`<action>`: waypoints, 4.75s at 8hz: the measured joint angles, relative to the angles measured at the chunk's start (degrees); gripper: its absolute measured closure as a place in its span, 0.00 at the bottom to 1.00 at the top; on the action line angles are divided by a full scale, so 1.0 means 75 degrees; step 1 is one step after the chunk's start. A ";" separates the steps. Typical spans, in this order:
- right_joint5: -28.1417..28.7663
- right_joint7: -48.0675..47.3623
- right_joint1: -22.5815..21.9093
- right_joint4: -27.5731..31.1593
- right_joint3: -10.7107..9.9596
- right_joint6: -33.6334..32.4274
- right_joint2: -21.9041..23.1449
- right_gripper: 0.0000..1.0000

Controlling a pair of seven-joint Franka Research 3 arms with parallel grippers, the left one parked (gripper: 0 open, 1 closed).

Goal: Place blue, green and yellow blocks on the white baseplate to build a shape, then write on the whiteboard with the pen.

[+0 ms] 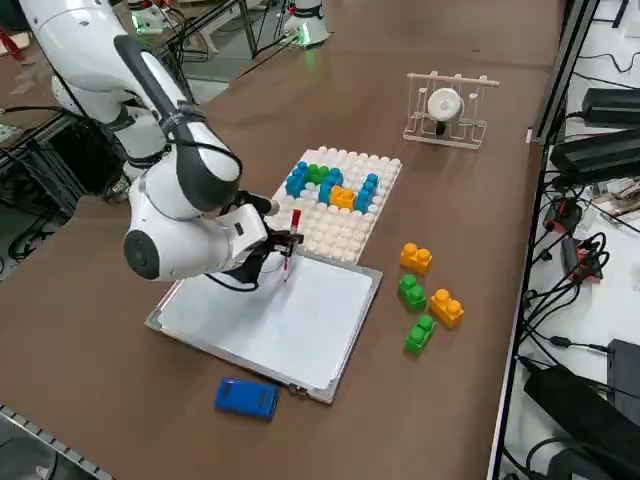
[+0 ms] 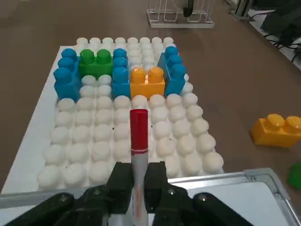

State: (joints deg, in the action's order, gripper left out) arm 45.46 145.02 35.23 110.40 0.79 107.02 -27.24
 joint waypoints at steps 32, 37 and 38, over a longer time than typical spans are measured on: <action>-0.0411 0.0163 0.0151 0.0648 -0.0140 -0.0036 0.0335 0.82; -0.0286 0.0169 0.0031 0.0187 -0.0141 -0.0035 0.0080 0.82; -0.0281 0.0178 0.0032 0.0102 -0.0141 -0.0048 0.0005 0.82</action>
State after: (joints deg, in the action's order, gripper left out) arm 43.35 146.36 35.47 111.17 -0.27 106.67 -27.21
